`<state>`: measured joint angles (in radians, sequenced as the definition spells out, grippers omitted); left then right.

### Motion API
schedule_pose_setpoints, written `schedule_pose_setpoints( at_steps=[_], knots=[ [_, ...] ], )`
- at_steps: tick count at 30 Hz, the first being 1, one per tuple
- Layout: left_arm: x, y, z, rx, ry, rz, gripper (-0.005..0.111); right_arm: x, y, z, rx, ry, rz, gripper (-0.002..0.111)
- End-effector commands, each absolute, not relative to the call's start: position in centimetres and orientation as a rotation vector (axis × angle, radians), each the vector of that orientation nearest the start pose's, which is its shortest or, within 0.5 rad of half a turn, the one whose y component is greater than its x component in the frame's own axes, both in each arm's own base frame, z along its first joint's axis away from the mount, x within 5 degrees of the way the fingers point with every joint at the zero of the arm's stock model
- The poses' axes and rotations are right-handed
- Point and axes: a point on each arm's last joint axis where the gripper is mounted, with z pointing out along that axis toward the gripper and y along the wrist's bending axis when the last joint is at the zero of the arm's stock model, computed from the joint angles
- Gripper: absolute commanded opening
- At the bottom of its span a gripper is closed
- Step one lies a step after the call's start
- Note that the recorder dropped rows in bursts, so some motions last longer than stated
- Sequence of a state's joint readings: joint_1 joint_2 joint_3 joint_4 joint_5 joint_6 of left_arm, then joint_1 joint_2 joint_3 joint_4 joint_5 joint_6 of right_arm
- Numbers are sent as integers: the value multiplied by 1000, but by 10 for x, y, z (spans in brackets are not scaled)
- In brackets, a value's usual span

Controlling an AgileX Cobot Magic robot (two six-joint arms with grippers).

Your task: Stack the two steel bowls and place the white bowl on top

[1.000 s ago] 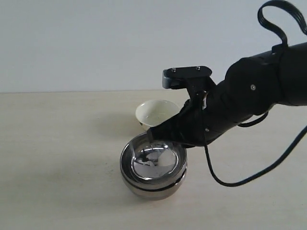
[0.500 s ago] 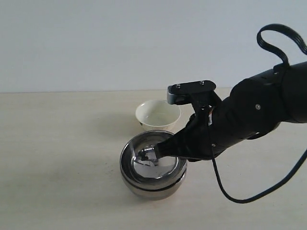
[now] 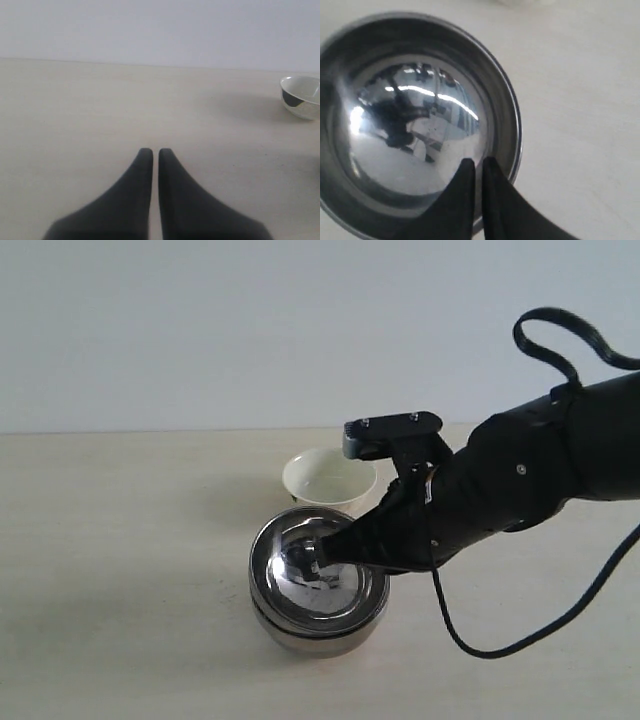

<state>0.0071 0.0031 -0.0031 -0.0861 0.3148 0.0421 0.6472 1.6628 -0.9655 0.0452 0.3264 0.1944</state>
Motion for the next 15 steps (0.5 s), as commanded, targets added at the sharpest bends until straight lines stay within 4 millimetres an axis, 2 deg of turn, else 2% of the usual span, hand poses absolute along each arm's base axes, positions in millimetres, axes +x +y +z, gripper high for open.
schedule_pose_setpoints(
  at_steps=[1,3,5,8,12,15],
  knots=[
    [54,-2,185,-23,1790,-54,4,266,211,235,-451,2333,498,0],
    [54,-2,185,-23,1790,-54,4,261,228,241,-481,2239,558,0],
    [54,-2,185,-23,1790,-54,4,257,242,237,-510,2188,592,0],
    [54,-2,185,-23,1790,-54,4,259,253,223,-486,2189,622,0],
    [54,-2,185,-23,1790,-54,4,263,265,193,-488,2224,617,0],
    [54,-2,185,-23,1790,-54,4,266,267,191,-462,2203,636,0]
  ],
)
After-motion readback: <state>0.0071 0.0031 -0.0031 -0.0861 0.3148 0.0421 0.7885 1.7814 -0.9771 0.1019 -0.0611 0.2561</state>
